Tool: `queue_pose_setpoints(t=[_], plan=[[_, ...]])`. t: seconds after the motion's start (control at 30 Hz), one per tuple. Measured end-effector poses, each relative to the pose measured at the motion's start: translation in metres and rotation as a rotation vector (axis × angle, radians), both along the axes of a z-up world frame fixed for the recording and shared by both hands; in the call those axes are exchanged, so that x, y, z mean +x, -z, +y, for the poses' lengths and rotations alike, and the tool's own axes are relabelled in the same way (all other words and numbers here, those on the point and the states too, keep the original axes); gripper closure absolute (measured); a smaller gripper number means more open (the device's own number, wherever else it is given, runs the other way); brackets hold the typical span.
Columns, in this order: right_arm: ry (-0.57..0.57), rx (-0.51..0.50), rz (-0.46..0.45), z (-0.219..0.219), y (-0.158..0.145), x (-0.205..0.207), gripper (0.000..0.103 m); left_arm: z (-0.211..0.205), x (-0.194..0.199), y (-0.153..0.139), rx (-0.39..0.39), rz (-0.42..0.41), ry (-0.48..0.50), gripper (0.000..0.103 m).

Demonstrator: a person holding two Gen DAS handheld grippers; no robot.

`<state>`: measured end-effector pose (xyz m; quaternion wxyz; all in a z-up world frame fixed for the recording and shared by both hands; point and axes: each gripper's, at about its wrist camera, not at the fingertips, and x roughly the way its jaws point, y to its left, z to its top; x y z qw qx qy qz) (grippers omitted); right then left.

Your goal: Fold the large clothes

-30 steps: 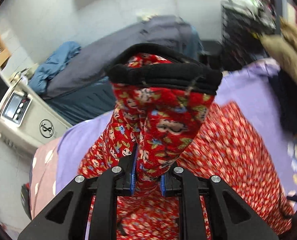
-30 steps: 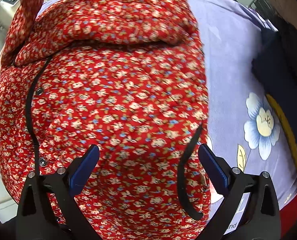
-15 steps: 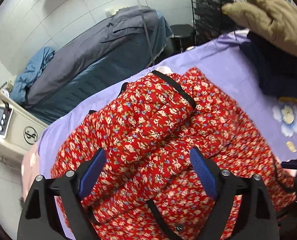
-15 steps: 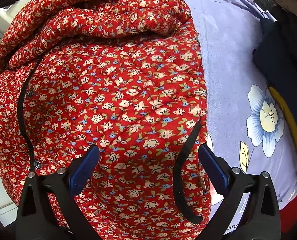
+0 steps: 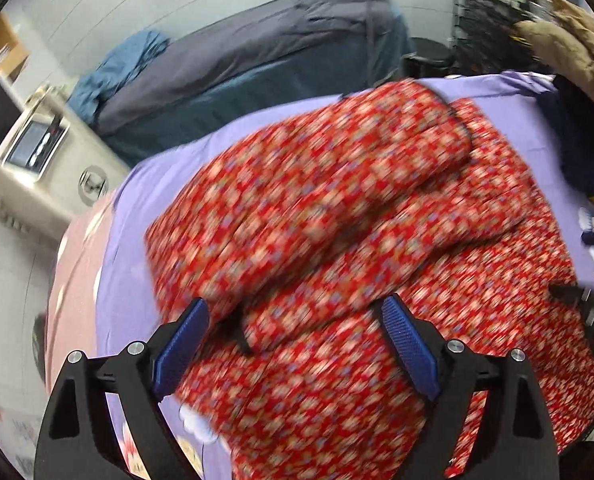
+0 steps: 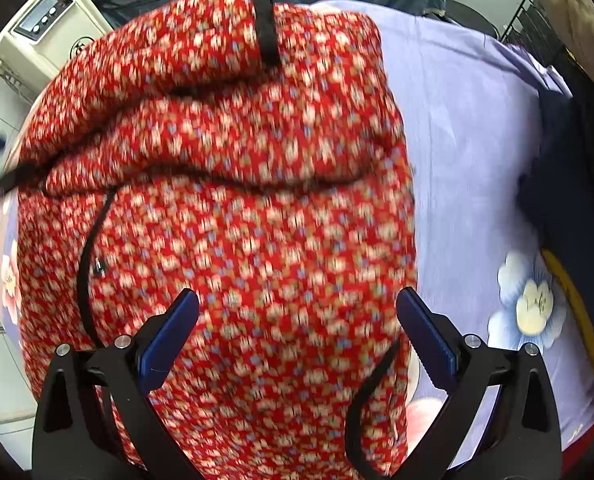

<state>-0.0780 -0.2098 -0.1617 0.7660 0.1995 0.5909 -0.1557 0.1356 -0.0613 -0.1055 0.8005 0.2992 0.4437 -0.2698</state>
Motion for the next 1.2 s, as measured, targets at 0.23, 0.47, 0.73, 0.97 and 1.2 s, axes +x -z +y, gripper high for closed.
queue_pose_setpoints(t=[0.23,0.47,0.73,0.97,1.2], plan=[[0.005,0.022,-0.032,-0.022,-0.015,0.053,0.006,0.050,0.012,0.020,0.025,0.035,-0.166,0.016],[0.017,0.059,-0.062,-0.022,-0.016,0.084,0.006,0.097,0.025,0.027,-0.015,0.094,-0.334,0.017],[0.044,0.066,-0.121,-0.041,-0.017,0.130,0.006,0.125,0.042,0.029,-0.042,0.125,-0.419,0.017],[0.030,0.048,-0.199,-0.063,-0.020,0.195,0.006,0.122,0.052,0.025,-0.045,0.120,-0.418,0.017],[-0.048,0.083,-0.208,-0.061,-0.008,0.252,0.027,0.123,0.039,0.024,-0.023,0.117,-0.418,0.017]])
